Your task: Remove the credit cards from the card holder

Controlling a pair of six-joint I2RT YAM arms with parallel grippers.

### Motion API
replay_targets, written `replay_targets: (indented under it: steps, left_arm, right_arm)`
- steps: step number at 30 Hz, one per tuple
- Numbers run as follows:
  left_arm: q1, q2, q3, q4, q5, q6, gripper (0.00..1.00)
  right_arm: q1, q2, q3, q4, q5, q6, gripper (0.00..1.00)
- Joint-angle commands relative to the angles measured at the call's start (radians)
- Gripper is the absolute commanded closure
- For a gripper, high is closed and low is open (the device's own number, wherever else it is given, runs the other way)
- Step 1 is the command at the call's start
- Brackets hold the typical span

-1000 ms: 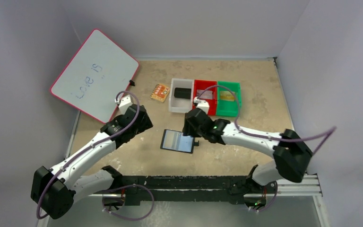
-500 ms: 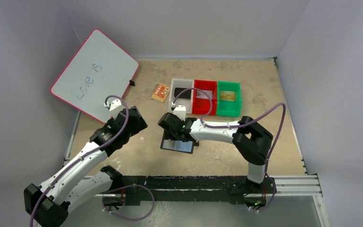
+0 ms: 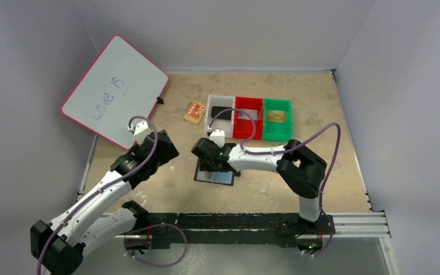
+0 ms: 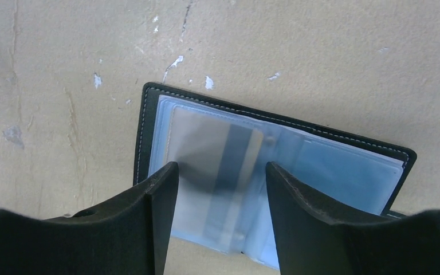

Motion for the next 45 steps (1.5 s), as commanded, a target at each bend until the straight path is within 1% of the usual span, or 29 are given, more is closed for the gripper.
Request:
replay_targets:
  steps: [1, 2, 4, 7, 10, 13, 16, 18, 20, 25, 27, 38, 40, 45]
  left_arm:
    - [0.004, -0.008, -0.003, 0.019, -0.001, 0.001, 0.23]
    - [0.005, -0.009, -0.002, 0.019, 0.000, 0.002, 0.23]
    - [0.004, -0.010, -0.004, 0.018, 0.000, 0.001, 0.23]
    - [0.005, -0.012, -0.007, 0.019, 0.004, -0.003, 0.23]
    - [0.004, -0.009, -0.012, 0.026, 0.016, -0.001, 0.24]
    - [0.005, 0.000, -0.019, 0.041, 0.044, 0.010, 0.24]
    - [0.005, 0.015, -0.036, 0.084, 0.104, 0.025, 0.24]
    - [0.004, 0.031, -0.045, 0.109, 0.147, 0.029, 0.25]
    - [0.004, 0.048, -0.053, 0.140, 0.194, 0.038, 0.25]
    - [0.005, 0.100, -0.078, 0.218, 0.298, 0.059, 0.27]
    - [0.004, 0.123, -0.084, 0.247, 0.342, 0.066, 0.28]
    - [0.004, 0.265, -0.116, 0.459, 0.641, 0.082, 0.35]
    - [0.004, 0.300, -0.118, 0.480, 0.671, 0.076, 0.37]
    - [0.003, 0.349, -0.138, 0.511, 0.678, 0.056, 0.37]
  right_arm:
    - [0.002, 0.024, 0.016, 0.034, -0.026, -0.024, 0.43]
    - [0.002, 0.029, 0.016, 0.031, -0.025, -0.025, 0.46]
    - [0.002, 0.035, 0.013, 0.027, -0.010, -0.029, 0.56]
    - [0.002, 0.030, 0.000, 0.030, -0.006, -0.029, 0.67]
    - [0.001, 0.004, -0.034, 0.061, -0.038, -0.032, 0.74]
    - [-0.002, -0.032, -0.084, 0.139, -0.076, -0.051, 0.83]
    - [-0.026, -0.057, -0.156, 0.255, -0.156, -0.059, 0.91]
    - [-0.047, -0.073, -0.205, 0.324, -0.204, -0.048, 0.94]
    - [-0.069, -0.091, -0.248, 0.391, -0.246, -0.042, 1.00]
    - [-0.141, -0.135, -0.411, 0.600, -0.399, -0.009, 1.00]
    - [-0.159, -0.146, -0.458, 0.679, -0.436, 0.009, 1.00]
    - [-0.204, -0.134, -0.567, 0.810, -0.498, 0.094, 1.00]
    - [-0.210, -0.126, -0.584, 0.828, -0.506, 0.107, 1.00]
    - [-0.219, -0.109, -0.602, 0.848, -0.518, 0.121, 1.00]
